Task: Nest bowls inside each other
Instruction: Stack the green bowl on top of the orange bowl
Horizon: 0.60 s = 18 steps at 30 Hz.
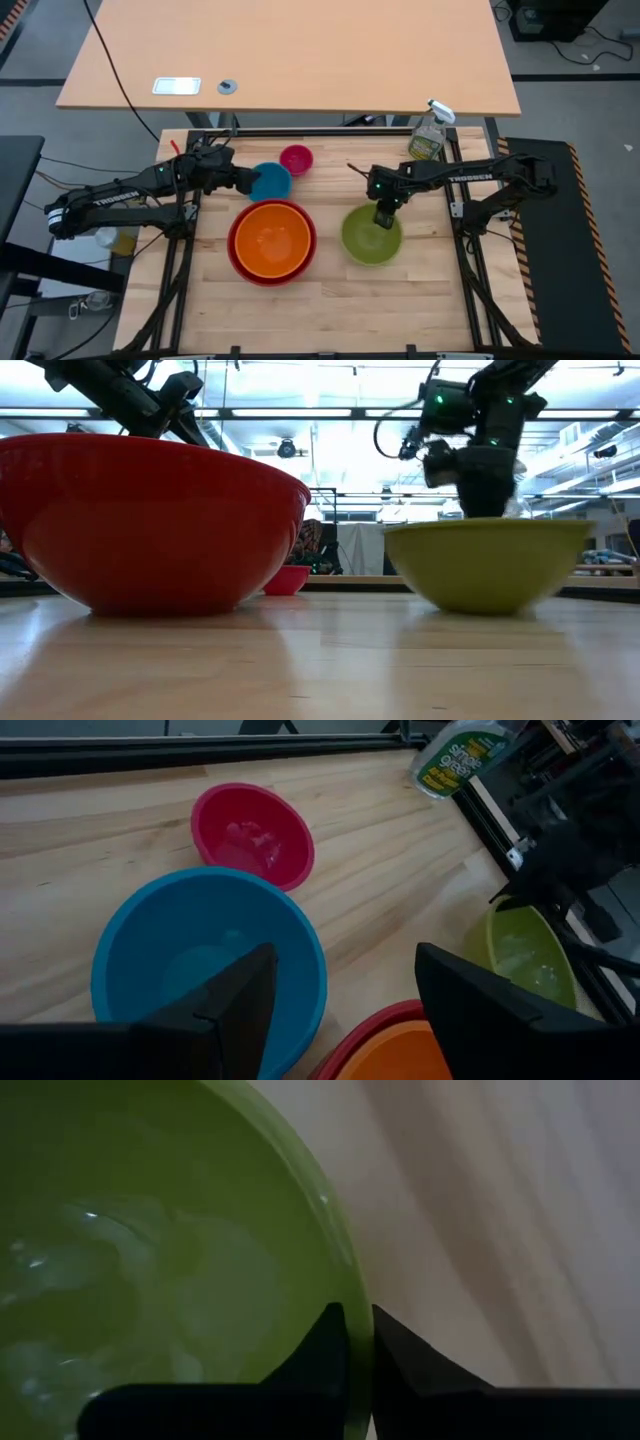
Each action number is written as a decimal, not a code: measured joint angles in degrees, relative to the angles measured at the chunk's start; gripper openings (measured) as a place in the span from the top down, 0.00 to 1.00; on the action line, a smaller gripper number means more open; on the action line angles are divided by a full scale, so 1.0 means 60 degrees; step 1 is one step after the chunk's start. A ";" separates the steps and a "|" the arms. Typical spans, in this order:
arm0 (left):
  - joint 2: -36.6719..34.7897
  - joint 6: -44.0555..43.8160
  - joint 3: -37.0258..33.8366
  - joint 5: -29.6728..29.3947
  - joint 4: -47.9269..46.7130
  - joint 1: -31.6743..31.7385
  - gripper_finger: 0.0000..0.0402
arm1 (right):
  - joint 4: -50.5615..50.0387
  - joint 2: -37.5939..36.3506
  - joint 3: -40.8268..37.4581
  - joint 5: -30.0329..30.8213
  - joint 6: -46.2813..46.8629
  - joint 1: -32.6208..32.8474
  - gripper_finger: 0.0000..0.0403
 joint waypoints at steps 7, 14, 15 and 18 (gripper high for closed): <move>-0.0123 0.0025 0.0000 0.0303 0.1043 0.0004 0.40 | 0.0560 0.0015 0.1531 0.0142 0.0974 0.0118 0.93; -0.0381 0.0133 0.0007 0.0426 0.2160 0.0007 0.40 | 0.0543 0.0806 0.3913 0.0047 0.0969 0.0311 0.92; -0.0393 0.0137 0.0007 0.0426 0.2152 0.0007 0.40 | 0.0591 0.1095 0.4337 0.0048 0.0927 0.0374 0.92; -0.0397 0.0341 0.0007 0.0426 0.2144 0.0007 0.40 | 0.0678 0.2213 0.5696 0.0050 0.0536 0.0636 0.92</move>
